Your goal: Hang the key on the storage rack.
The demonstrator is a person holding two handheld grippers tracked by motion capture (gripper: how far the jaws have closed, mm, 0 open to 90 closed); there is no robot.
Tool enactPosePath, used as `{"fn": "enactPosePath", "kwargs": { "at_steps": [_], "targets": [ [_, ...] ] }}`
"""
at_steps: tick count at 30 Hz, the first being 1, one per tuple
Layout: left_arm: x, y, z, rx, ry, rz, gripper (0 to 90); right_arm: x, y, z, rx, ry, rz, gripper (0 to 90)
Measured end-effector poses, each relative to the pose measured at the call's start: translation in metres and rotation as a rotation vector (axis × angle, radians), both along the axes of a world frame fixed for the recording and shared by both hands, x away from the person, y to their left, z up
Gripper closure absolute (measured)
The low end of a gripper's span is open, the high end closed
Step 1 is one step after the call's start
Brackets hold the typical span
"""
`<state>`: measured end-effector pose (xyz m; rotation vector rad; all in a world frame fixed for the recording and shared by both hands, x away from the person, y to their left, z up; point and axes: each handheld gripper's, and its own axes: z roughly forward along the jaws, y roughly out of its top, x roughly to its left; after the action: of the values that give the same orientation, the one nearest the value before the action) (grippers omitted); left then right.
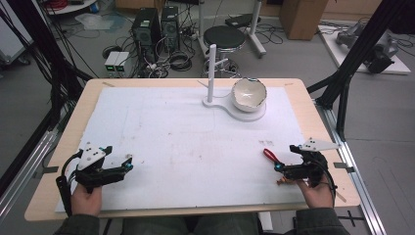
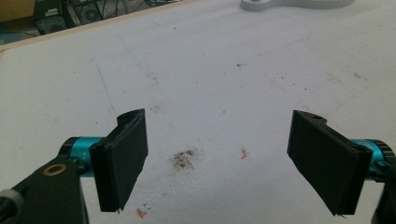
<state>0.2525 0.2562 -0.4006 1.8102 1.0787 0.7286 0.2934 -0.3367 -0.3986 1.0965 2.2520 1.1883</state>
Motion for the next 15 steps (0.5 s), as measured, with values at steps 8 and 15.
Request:
{"fn": "enactPosePath", "kwargs": {
  "at_steps": [8,15],
  "targets": [
    [-0.001,-0.001,0.000,0.003,0.001,-0.002,20.7,0.011,-0.001,0.000,-0.060,0.021,-0.006,11.1],
    [-0.003,0.001,0.000,0.009,-0.002,0.000,20.8,0.019,0.001,-0.002,-0.105,0.068,0.017,22.0]
  ]
}}
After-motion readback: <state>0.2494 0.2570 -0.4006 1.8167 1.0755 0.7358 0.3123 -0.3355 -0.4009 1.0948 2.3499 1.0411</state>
